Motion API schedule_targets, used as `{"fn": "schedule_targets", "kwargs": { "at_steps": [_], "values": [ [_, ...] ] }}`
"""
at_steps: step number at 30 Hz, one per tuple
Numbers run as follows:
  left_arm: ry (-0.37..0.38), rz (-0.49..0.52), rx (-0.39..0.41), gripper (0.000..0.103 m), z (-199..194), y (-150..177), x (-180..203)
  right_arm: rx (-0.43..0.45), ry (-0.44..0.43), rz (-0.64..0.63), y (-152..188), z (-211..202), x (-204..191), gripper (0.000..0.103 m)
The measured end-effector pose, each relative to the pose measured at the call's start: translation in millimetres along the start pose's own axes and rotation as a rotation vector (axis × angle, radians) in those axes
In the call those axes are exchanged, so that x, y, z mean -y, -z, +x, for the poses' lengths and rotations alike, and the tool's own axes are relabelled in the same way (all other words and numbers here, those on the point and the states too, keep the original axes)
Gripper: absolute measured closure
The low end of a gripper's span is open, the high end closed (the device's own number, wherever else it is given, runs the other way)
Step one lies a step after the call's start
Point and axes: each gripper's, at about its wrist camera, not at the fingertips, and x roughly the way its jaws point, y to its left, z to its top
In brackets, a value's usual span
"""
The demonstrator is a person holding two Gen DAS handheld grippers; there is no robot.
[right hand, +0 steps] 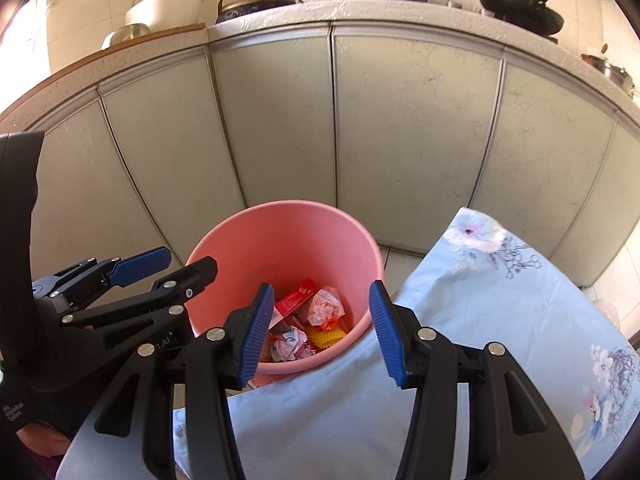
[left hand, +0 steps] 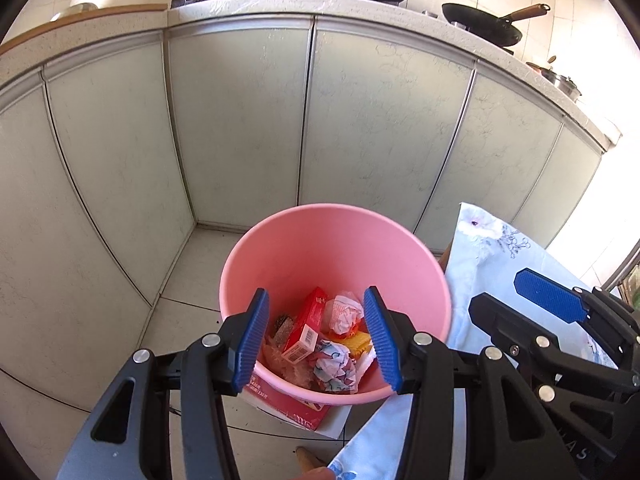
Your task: Collect trash
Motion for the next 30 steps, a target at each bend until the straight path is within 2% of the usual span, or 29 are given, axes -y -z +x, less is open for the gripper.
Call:
{"fn": "schedule_targets", "kwargs": {
  "at_steps": [14, 30],
  "values": [
    [0.014, 0.036, 0.055, 0.055, -30, 9, 16, 0.089, 0.045, 0.007, 14, -42, -1, 0.053],
    [0.029, 0.061, 0.08, 0.055, -58, 30, 24, 0.114, 0.067, 0.048, 36, -69, 0, 0.053]
  ]
}}
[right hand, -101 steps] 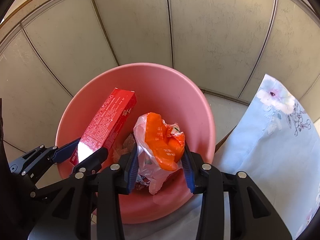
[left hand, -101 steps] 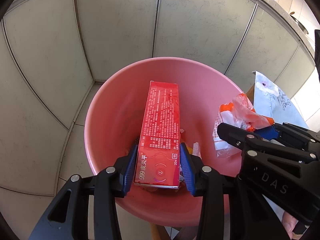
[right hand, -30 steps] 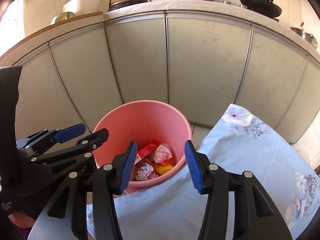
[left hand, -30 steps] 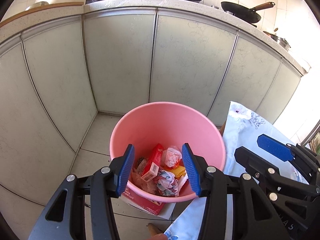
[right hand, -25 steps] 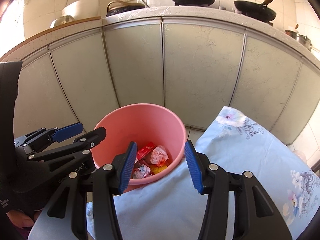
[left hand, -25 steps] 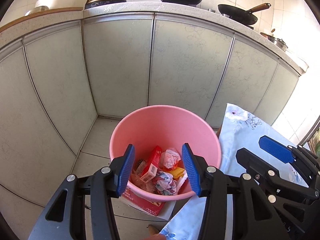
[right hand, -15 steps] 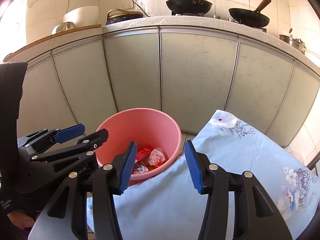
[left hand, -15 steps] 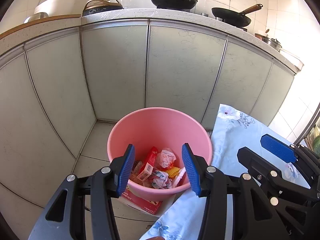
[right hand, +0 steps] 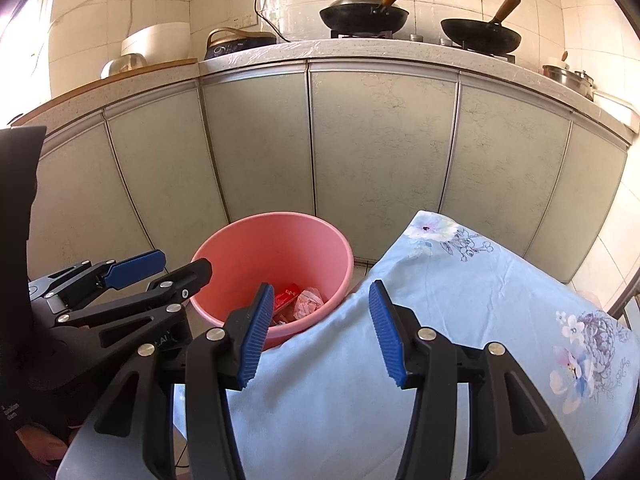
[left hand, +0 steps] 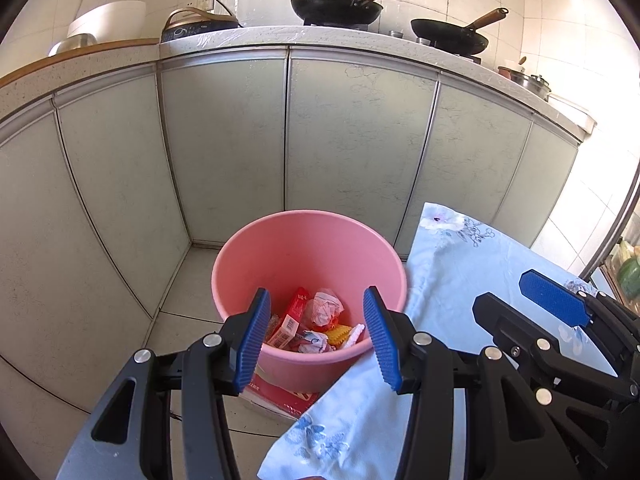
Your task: Collect trash
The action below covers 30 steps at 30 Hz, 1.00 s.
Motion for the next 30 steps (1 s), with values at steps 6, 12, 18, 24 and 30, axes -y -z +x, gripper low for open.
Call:
{"fn": "schedule_targets", "kwargs": {
  "at_steps": [6, 12, 18, 24, 30],
  "values": [
    [0.007, 0.01, 0.013, 0.055, -11, 6, 3, 0.006, 0.003, 0.021, 9, -10, 2, 0.053],
    [0.013, 0.02, 0.019, 0.055, -19, 13, 5, 0.012, 0.008, 0.024, 17, -18, 2, 0.053],
    [0.017, 0.027, 0.028, 0.055, -28, 18, 7, 0.017, 0.011, 0.024, 21, -25, 1, 0.053],
    [0.022, 0.033, 0.033, 0.055, -35, 24, 9, 0.013, 0.016, 0.031, 25, -31, 2, 0.053],
    [0.029, 0.034, 0.034, 0.055, -39, 28, 10, 0.009, 0.018, 0.034, 30, -35, 2, 0.053]
  ]
}}
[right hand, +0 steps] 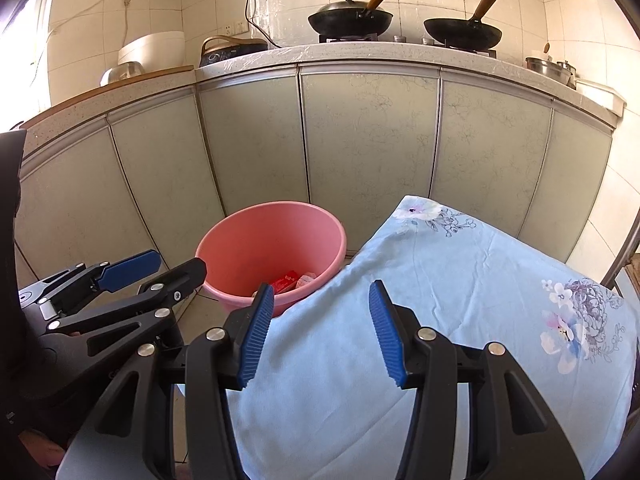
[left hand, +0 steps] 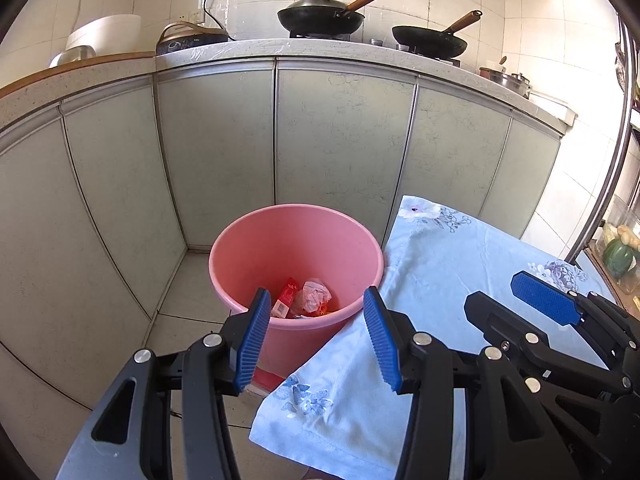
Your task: Collect trash
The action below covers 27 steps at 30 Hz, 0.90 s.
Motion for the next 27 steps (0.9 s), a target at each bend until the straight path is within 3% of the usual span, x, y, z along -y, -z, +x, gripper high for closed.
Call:
{"fn": "schedule_targets", "kwargs": {
  "at_steps": [27],
  "values": [
    [0.006, 0.002, -0.003, 0.055, -1.6, 1.7, 1.2, -0.013, -0.003, 0.005, -0.2, 3.2, 1.0, 0.053]
  ]
}}
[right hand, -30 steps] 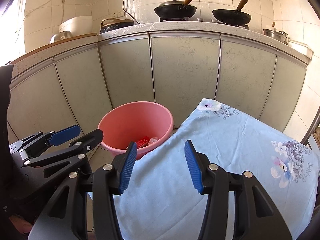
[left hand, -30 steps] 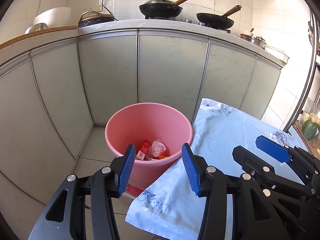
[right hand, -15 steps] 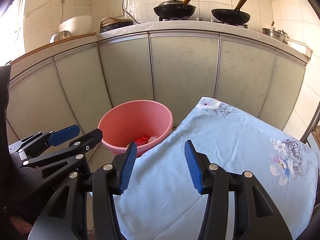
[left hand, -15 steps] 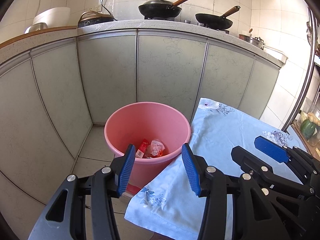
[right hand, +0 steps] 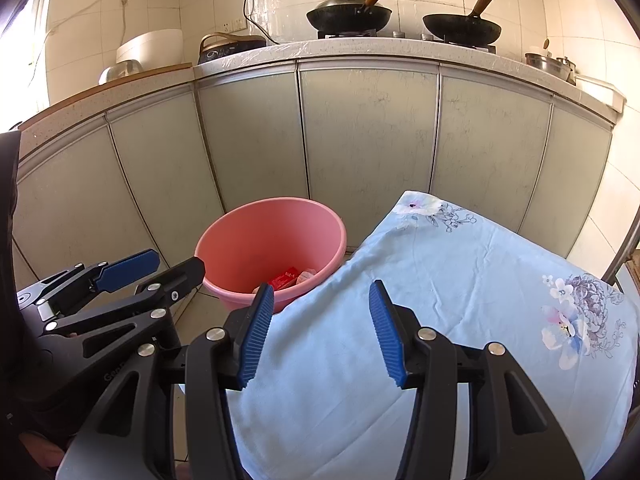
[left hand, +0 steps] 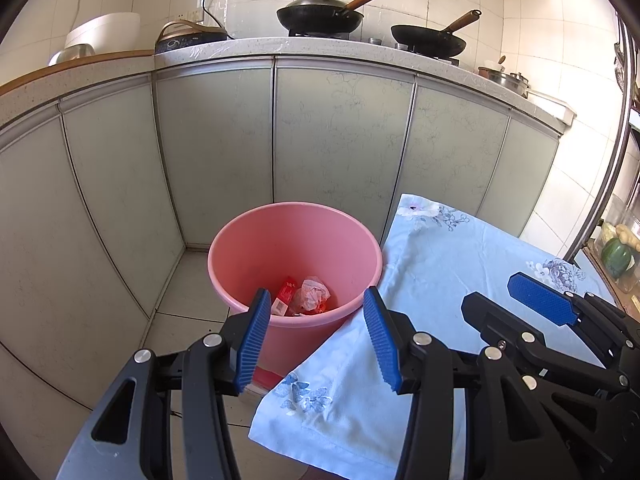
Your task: Collect trash
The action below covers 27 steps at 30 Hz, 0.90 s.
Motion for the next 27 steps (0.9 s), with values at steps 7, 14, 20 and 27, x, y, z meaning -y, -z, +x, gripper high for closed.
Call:
{"fn": "schedule_targets", "kwargs": {
  "at_steps": [7, 14, 20, 27],
  "values": [
    [0.001, 0.0, -0.002, 0.055, 0.4, 0.0, -0.1, 0.0, 0.0, 0.001, 0.0, -0.2, 0.2, 0.053],
    [0.003, 0.004, -0.007, 0.056, 2.7, -1.4, 0.4, 0.0, -0.001, 0.0, 0.1, -0.1, 0.9, 0.053],
    [0.004, 0.007, -0.008, 0.056, 4.6, -1.7, 1.6, -0.002, -0.001, 0.003, 1.0, 1.0, 1.6, 0.053],
    [0.005, 0.009, -0.011, 0.056, 6.2, -0.8, 3.1, -0.004, 0.0, 0.006, 2.9, 2.5, 3.7, 0.053]
  ]
}}
